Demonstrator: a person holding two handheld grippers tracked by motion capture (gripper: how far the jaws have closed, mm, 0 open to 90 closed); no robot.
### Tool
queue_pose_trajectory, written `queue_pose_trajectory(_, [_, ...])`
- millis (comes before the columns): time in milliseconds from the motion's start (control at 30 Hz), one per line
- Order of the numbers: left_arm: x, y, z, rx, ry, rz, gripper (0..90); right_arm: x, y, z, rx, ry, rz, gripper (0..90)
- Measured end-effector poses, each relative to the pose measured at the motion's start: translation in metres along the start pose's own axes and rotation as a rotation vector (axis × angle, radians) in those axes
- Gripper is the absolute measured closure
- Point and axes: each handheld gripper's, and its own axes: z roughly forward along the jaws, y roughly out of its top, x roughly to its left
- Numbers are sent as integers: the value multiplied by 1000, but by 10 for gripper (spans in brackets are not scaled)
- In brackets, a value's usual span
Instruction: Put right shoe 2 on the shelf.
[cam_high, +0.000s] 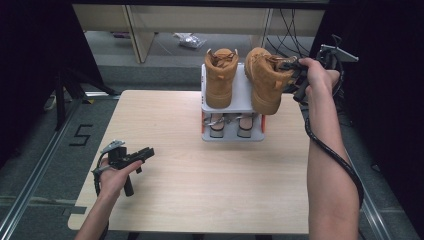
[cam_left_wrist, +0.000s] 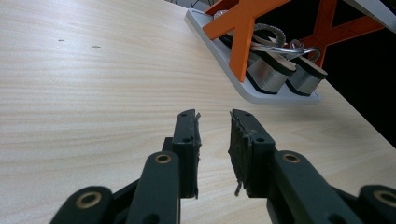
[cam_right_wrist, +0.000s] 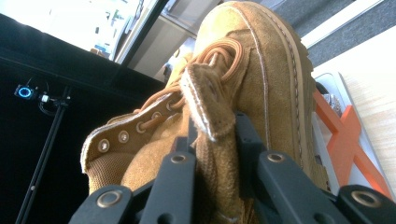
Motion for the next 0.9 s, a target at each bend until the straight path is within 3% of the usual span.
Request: queue_pose_trajectory(900, [2,-1,-1,-1,5,-1,715,4,0,34,8,-2,-7,811])
